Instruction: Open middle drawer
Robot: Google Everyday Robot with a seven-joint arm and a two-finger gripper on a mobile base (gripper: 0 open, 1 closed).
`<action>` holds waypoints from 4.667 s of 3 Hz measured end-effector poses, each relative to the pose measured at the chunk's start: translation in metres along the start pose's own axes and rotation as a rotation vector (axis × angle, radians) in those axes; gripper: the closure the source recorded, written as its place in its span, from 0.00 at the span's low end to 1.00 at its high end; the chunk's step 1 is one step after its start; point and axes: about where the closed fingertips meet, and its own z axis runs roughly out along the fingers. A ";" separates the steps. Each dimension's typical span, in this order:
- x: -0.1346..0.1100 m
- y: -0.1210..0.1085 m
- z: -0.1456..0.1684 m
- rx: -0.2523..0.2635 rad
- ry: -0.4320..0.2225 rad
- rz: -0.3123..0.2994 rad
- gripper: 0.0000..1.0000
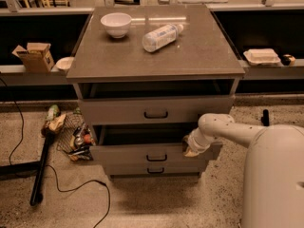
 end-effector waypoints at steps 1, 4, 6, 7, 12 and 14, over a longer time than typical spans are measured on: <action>0.000 0.000 0.000 0.000 0.000 0.000 0.36; 0.000 0.001 0.001 -0.004 -0.001 0.001 0.00; 0.002 0.037 0.003 -0.187 0.034 0.055 0.00; 0.004 0.060 -0.001 -0.276 0.052 0.093 0.00; -0.001 0.078 -0.022 -0.256 0.062 0.118 1.00; 0.003 0.100 -0.028 -0.224 0.032 0.150 1.00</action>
Offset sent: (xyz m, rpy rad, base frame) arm 0.0000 0.0000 0.0000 0.0000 0.0000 0.0000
